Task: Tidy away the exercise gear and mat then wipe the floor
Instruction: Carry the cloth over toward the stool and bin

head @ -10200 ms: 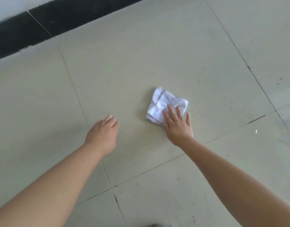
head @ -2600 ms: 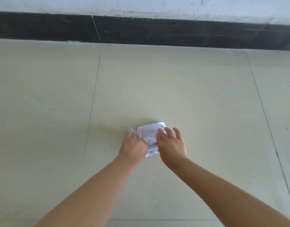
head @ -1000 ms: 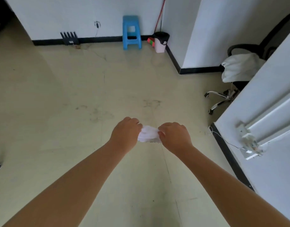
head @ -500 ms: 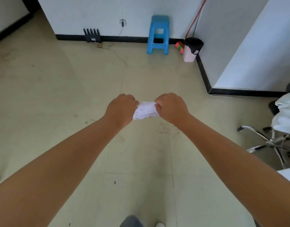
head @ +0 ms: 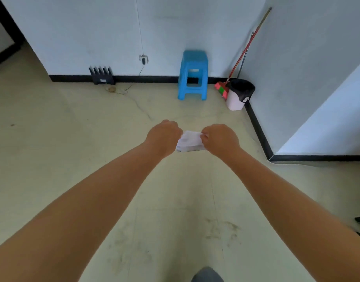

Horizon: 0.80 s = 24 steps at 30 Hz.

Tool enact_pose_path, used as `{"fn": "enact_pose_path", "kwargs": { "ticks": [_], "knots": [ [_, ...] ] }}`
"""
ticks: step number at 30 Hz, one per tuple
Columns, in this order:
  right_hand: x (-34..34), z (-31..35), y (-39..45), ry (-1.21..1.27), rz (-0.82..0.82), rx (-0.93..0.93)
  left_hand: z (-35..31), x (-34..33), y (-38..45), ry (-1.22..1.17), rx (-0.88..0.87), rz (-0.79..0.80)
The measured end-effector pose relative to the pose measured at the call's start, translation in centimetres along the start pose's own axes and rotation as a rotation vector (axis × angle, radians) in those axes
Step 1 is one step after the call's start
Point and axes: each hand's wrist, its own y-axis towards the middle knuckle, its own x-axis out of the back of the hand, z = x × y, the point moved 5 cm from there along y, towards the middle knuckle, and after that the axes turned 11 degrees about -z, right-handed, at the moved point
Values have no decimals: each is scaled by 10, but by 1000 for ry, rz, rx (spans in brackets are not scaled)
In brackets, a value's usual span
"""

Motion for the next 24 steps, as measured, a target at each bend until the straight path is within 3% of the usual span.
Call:
{"fn": "enact_pose_path", "kwargs": {
  "ticks": [5,17,24],
  "knots": [
    [-20,-52,157,29,-23,2,47,-40,158,-36,-26,-38],
    [-78,-147,532,27,-23,77,176,-124,514,-100,136,-64],
    [-130,-227,742,48,46,-50,234,-193,742,-134,65,-41]
  ]
}}
